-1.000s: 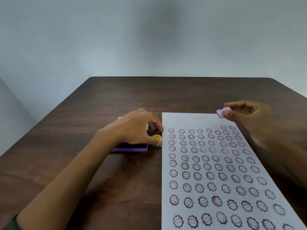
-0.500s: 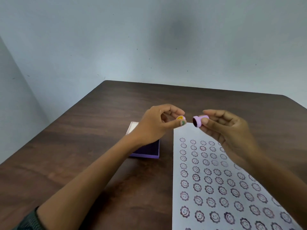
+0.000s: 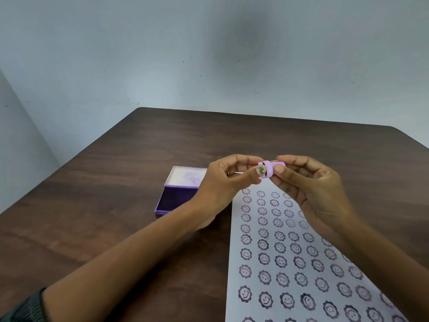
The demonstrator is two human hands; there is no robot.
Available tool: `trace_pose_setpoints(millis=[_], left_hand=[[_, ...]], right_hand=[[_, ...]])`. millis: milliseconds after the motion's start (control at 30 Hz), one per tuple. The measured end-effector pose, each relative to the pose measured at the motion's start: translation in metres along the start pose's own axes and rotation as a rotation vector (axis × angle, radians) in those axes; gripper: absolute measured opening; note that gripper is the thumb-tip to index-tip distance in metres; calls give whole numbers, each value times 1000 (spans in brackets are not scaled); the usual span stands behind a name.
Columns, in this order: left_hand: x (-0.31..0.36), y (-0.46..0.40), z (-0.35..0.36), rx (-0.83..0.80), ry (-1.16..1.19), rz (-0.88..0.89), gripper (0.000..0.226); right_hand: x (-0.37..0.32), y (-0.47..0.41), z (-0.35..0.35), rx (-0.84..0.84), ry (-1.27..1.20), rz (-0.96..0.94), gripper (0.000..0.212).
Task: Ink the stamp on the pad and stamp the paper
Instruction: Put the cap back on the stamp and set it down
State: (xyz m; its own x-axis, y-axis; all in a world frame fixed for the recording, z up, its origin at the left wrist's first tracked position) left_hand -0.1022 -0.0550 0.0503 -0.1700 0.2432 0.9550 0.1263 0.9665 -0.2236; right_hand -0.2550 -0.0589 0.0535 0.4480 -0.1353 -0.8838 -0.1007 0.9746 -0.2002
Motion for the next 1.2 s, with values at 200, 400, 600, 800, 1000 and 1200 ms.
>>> trace_pose_setpoints(millis=[200, 400, 600, 800, 1000, 1200], left_hand=[[3, -1, -1, 13, -9, 20, 33], [2, 0, -3, 57, -42, 30, 31], [-2, 1, -2, 57, -135, 18, 23], [13, 13, 29, -387, -827, 136, 77], [-28, 55, 68, -872, -1229, 111, 115], [-16, 55, 99, -712, -1149, 238, 110]], right_hand=[[-4, 2, 2, 7, 95, -48, 40], [-4, 5, 4, 10, 137, -63, 37], [-2, 5, 3, 5, 227, -62, 33], [-35, -6, -15, 70, 292, -177, 28], [-54, -10, -37, 143, 300, -225, 24], [-51, -11, -17, 44, 533, -204, 24]])
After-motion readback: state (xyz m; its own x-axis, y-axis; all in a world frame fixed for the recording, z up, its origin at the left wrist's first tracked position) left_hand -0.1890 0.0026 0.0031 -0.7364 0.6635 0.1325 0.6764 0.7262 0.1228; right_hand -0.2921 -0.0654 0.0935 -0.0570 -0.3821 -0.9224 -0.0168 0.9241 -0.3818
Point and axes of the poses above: each hand's wrist, its own y-axis away from the middle knuckle, its own z-axis out of the palm, x = y × z, the point moved 10 cm from there along -y, towards the middle knuckle, and after that the axes turned 11 degrees about -y, right-handed, at the moved point
